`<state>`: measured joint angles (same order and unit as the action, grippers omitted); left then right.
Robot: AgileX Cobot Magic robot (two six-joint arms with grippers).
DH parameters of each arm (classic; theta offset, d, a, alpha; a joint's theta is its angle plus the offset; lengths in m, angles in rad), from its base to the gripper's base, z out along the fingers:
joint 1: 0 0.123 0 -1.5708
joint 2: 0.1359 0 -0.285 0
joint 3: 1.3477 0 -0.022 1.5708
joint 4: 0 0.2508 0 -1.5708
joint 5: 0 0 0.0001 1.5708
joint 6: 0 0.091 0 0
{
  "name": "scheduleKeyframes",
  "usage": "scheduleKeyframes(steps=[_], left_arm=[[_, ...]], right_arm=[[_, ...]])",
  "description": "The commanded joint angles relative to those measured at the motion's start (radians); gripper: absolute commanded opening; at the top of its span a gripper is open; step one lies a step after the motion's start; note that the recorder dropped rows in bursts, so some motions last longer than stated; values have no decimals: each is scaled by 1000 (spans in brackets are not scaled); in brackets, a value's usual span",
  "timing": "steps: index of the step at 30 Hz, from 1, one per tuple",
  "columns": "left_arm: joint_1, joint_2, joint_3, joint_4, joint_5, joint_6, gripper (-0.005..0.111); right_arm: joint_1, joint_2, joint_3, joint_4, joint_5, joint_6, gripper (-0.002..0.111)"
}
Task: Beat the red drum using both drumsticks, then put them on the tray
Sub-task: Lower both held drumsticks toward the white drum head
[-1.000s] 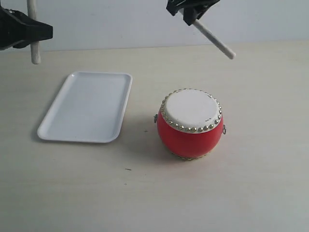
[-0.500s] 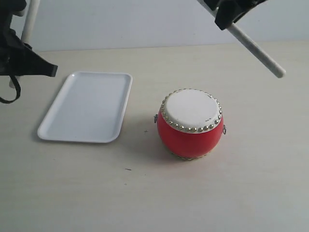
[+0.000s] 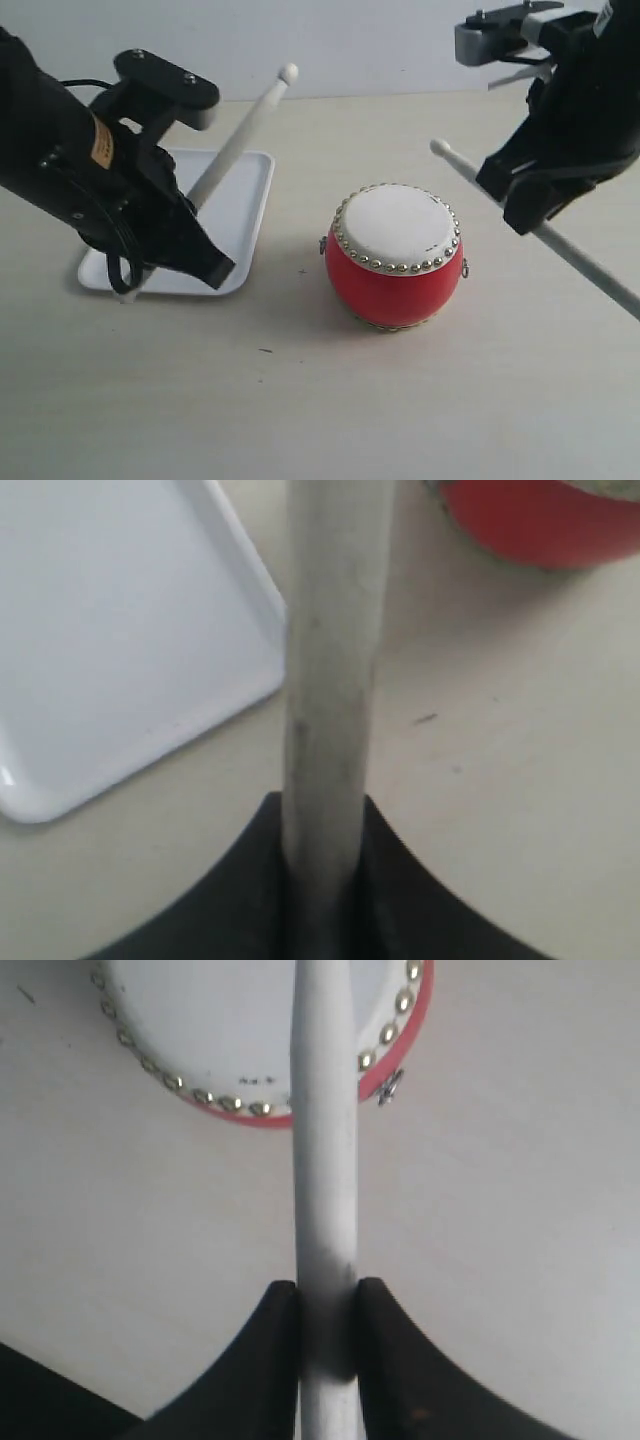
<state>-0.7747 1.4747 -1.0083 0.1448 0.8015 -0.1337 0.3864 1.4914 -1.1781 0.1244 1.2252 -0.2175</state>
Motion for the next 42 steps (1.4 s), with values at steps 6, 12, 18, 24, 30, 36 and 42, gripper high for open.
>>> scheduleKeyframes(steps=[6, 12, 18, 24, 30, 36, 42], left_arm=[[-91, 139, -167, -118, 339, 30, 0], [-119, 209, -180, -159, 341, 74, 0], [-125, 219, -180, -157, 298, 80, 0], [-125, 242, -180, -157, 256, 82, 0], [-125, 274, -180, -157, 186, 82, 0], [-125, 277, -180, -132, 186, 82, 0], [-125, 277, -180, -123, 176, 82, 0]], right_arm=[[-4, -65, 144, 26, -4, 15, 0], [-4, -70, 167, 54, -12, 10, 0], [-4, -70, 161, 58, -142, 1, 0], [-4, -70, 161, 60, -174, -15, 0], [-4, -70, 142, 60, -176, -22, 0], [-4, -70, 142, 58, -172, -22, 0], [-4, -70, 142, 48, -159, -67, 0]])
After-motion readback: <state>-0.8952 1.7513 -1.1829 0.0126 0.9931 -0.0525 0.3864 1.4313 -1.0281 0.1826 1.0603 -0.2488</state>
